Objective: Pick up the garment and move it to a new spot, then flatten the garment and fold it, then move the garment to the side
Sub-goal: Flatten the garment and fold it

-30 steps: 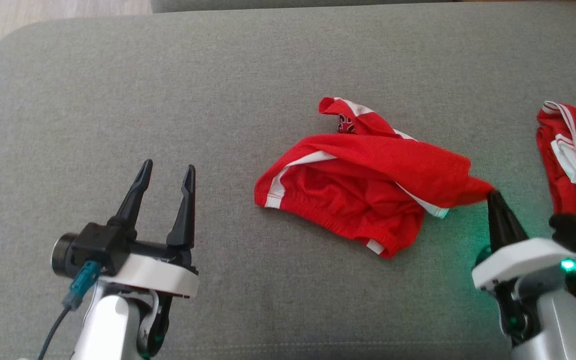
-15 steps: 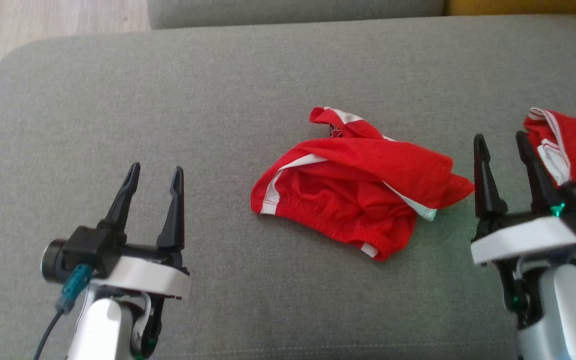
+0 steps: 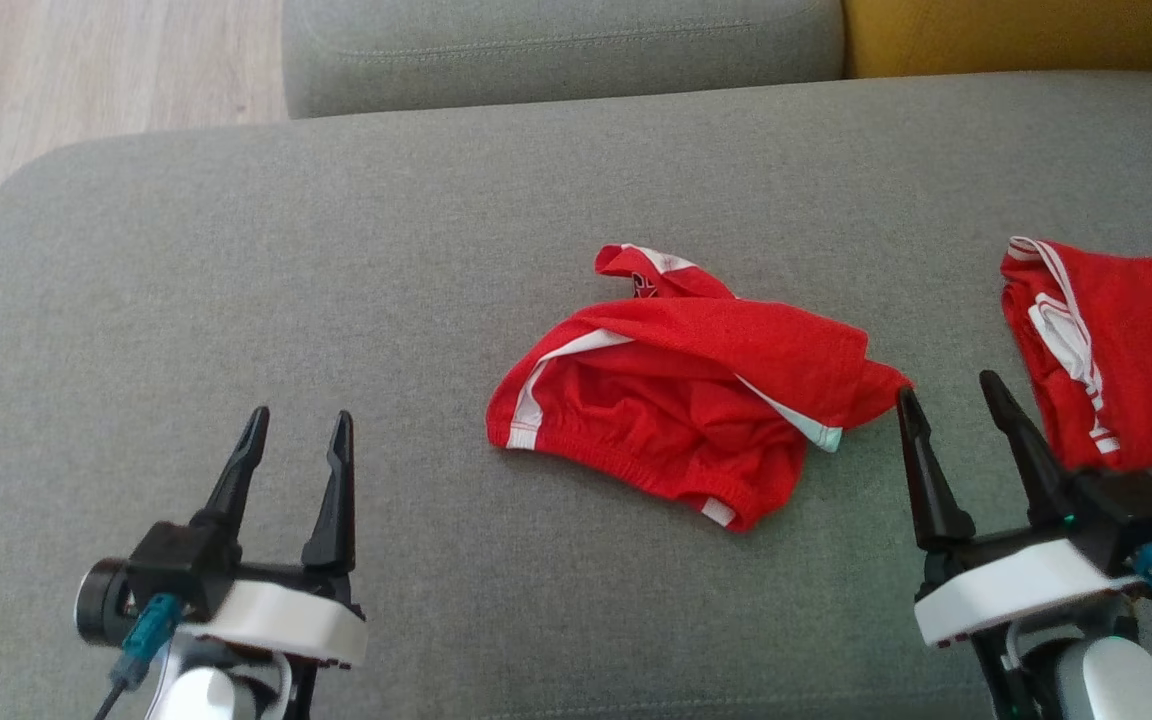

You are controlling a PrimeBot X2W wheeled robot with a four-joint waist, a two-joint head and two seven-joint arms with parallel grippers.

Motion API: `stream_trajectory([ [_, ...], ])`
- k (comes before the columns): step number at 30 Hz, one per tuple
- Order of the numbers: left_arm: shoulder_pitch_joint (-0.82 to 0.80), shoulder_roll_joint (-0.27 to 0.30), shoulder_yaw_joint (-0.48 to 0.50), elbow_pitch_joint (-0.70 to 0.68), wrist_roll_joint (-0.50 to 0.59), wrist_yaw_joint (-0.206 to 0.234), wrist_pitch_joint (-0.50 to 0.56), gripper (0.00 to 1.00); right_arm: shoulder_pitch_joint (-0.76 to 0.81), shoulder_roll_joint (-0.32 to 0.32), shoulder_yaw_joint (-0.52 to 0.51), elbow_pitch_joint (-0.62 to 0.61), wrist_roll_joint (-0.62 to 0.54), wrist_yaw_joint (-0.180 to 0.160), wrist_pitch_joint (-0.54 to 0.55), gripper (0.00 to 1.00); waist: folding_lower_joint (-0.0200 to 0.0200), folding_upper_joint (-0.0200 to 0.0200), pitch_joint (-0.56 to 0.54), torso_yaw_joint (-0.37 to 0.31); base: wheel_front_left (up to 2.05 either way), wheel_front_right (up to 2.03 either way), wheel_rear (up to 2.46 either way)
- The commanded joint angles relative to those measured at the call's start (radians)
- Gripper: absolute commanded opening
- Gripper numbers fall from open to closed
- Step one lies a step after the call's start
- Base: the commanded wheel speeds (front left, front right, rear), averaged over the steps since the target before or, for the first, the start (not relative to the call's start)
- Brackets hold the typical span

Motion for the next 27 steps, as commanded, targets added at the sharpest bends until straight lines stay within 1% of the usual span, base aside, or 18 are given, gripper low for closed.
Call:
stream_trajectory([
  [1,-0.016,0.016,0.033,-0.038,0.009,0.008,-0.008,1.0,-0.015,-0.004,0.023,-0.048,-0.014,-0.001,0.007,1.0,0.0,0.0,-0.006,-0.001,0.0,0.0,0.0],
  [10,-0.003,0.019,0.024,-0.04,0.005,0.016,-0.008,1.0,0.006,0.001,0.02,-0.073,-0.021,-0.001,0.024,1.0,0.0,0.0,-0.015,0.003,0.0,0.0,0.0],
  [18,-0.013,0.021,0.015,-0.038,0.001,0.019,-0.008,1.0,-0.001,0.001,0.022,-0.065,-0.021,-0.001,0.037,1.0,0.0,0.0,-0.006,0.012,0.0,0.0,0.0],
  [23,-0.033,0.02,0.003,-0.038,0.0,0.018,-0.008,1.0,-0.02,-0.005,0.031,0.009,-0.016,-0.001,0.068,1.0,0.0,0.0,0.016,0.028,0.0,0.0,0.0],
  [27,-0.059,0.018,-0.007,-0.036,-0.002,0.015,-0.008,1.0,-0.052,-0.012,0.042,0.111,-0.004,-0.001,0.077,1.0,0.0,0.0,0.044,0.047,0.0,0.0,0.0],
])
